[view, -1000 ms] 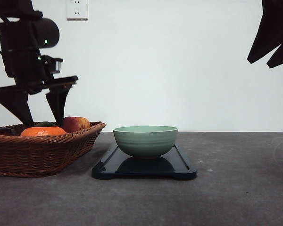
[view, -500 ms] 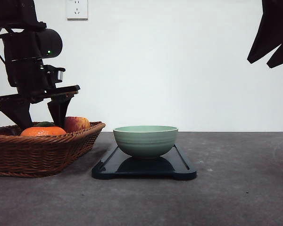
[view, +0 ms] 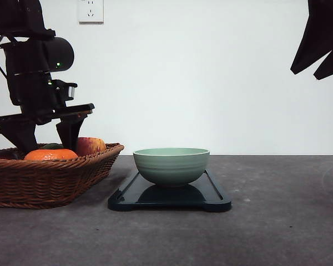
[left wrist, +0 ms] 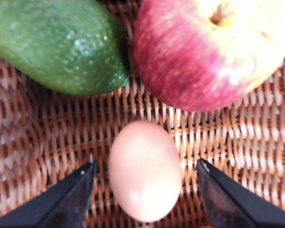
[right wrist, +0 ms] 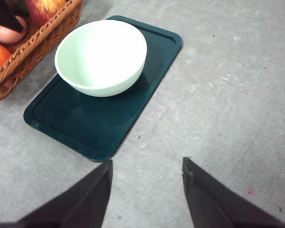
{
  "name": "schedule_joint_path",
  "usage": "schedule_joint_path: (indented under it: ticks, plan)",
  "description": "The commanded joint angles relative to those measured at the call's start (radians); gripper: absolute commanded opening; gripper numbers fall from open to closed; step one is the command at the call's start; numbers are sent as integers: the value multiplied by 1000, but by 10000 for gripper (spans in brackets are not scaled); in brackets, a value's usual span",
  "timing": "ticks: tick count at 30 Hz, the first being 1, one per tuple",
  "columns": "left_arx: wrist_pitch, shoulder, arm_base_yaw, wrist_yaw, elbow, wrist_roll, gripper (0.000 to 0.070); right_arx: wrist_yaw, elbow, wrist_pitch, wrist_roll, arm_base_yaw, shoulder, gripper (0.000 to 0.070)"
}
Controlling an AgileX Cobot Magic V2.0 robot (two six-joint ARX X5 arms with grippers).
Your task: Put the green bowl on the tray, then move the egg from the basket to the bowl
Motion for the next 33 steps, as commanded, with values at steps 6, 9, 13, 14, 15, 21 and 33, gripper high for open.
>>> schedule_joint_path:
  ticks: [6,9,13,14,15,21,33]
  plan:
    - [4,30,-4,-5,24,9,390,1,2,10,11,4,8,289]
    - [-6,30,-4,-5,24,9,195,1,2,10,11,4,8,289]
    - [-31,30,-4,-5,24,9,93,1,2,10,11,4,8,289]
    - [-37,29,-4,-5,24,9,95,0,2,9,11,4,8,289]
    - [-42,28,-4,-5,24,9,96,0,2,9,11,4,8,289]
    - [-55,0,-4,-5,24,5,106,0,2,9,11,4,8,289]
    - [-33,-179,-6,-2,26,3,106,0,2,9,11,4,8,289]
